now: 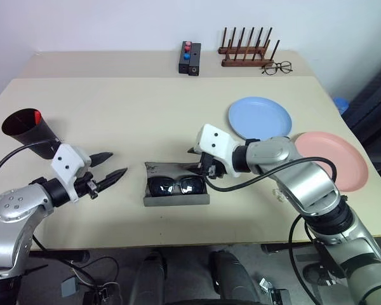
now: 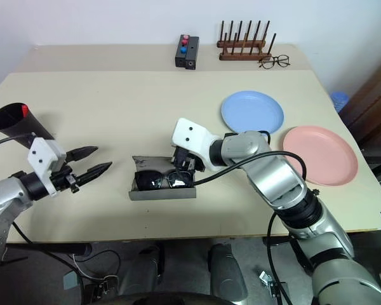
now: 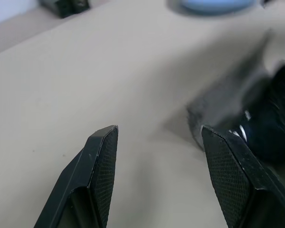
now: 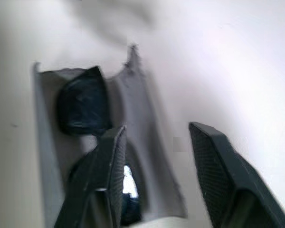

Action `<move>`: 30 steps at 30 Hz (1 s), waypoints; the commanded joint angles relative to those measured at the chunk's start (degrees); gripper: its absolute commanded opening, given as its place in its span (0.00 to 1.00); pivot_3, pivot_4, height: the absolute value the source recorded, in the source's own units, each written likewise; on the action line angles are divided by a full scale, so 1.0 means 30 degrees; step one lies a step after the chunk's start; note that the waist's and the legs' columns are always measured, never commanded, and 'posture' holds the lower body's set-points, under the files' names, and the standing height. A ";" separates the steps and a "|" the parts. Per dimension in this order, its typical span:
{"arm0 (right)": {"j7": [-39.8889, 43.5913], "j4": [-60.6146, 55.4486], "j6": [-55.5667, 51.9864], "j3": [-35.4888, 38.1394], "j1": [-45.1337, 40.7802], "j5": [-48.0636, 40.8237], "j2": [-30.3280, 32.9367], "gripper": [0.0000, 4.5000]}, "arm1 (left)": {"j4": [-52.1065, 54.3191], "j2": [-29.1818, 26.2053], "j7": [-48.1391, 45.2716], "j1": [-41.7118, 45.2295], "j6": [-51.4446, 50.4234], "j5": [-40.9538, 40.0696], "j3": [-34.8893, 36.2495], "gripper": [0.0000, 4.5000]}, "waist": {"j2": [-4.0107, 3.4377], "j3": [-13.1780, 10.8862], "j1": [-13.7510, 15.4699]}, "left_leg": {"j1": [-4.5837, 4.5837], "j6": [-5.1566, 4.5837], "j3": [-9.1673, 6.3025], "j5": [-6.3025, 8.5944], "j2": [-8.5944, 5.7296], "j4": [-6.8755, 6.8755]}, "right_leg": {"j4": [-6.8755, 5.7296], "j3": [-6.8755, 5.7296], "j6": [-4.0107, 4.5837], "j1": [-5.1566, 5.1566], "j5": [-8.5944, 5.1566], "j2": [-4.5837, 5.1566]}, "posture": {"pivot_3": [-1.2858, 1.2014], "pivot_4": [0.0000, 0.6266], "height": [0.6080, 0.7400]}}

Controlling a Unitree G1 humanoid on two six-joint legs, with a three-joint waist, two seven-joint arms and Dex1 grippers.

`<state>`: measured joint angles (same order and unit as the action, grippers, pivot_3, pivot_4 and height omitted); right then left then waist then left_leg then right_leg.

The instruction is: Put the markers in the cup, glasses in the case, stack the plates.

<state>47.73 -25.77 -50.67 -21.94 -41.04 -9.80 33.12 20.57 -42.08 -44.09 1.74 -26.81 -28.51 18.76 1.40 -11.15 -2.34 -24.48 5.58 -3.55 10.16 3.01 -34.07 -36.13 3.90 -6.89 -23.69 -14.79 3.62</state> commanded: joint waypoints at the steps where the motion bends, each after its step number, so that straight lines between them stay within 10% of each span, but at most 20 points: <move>1: 0.1249 -0.0988 0.2609 0.1191 0.0858 -0.0584 0.1044 0.49 | -0.0405 0.0125 0.0170 0.1852 -0.1421 -0.1305 -0.0364 0.33 | 0.0001 0.0001 0.0013 | 0.0001 0.0000 -0.0001 0.0000 0.0000 -0.0001 | 0.0001 0.0001 -0.0003 0.0001 -0.0001 -0.0001 | 0.52 0.24 0.99; 4: 0.2169 -0.1227 0.4588 0.1640 0.1843 -0.0746 0.1977 0.49 | -0.0869 0.0116 -0.0383 0.3360 -0.1971 -0.1286 -0.1682 0.01 | 0.0004 0.0001 -0.0022 | 0.0000 -0.0002 0.0001 0.0000 -0.0005 0.0000 | 0.0006 0.0002 -0.0018 0.0012 -0.0007 0.0000 | 0.52 0.24 0.99; 15: 0.2259 -0.2397 0.5649 0.3702 0.4357 -0.1773 0.3035 0.49 | -0.6578 0.0282 -0.3892 1.0346 -0.2836 0.1951 -0.8775 0.01 | 0.0002 -0.0001 -0.0073 | 0.0006 -0.0010 -0.0012 0.0001 -0.0004 -0.0001 | -0.0011 0.0002 -0.0037 0.0016 -0.0011 -0.0021 | 0.52 0.24 0.99; 30: 0.1995 -0.2812 0.5277 0.6022 0.6808 -0.3614 0.3793 0.49 | -0.3158 -0.2461 -0.8739 0.7731 -0.0441 0.3267 -1.0365 0.01 | 0.0002 -0.0002 -0.0025 | 0.0001 -0.0017 -0.0011 0.0006 -0.0004 -0.0007 | -0.0006 0.0006 -0.0033 0.0025 -0.0024 -0.0010 | 0.52 0.24 0.99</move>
<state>54.16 -33.99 -35.81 -5.73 -20.74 -19.91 44.24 8.61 -48.61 -69.87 25.81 -28.98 -19.12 -13.01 1.40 -11.16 -2.42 -24.47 5.53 -3.59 10.17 2.99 -34.10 -36.14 3.92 -6.99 -23.61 -14.86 3.59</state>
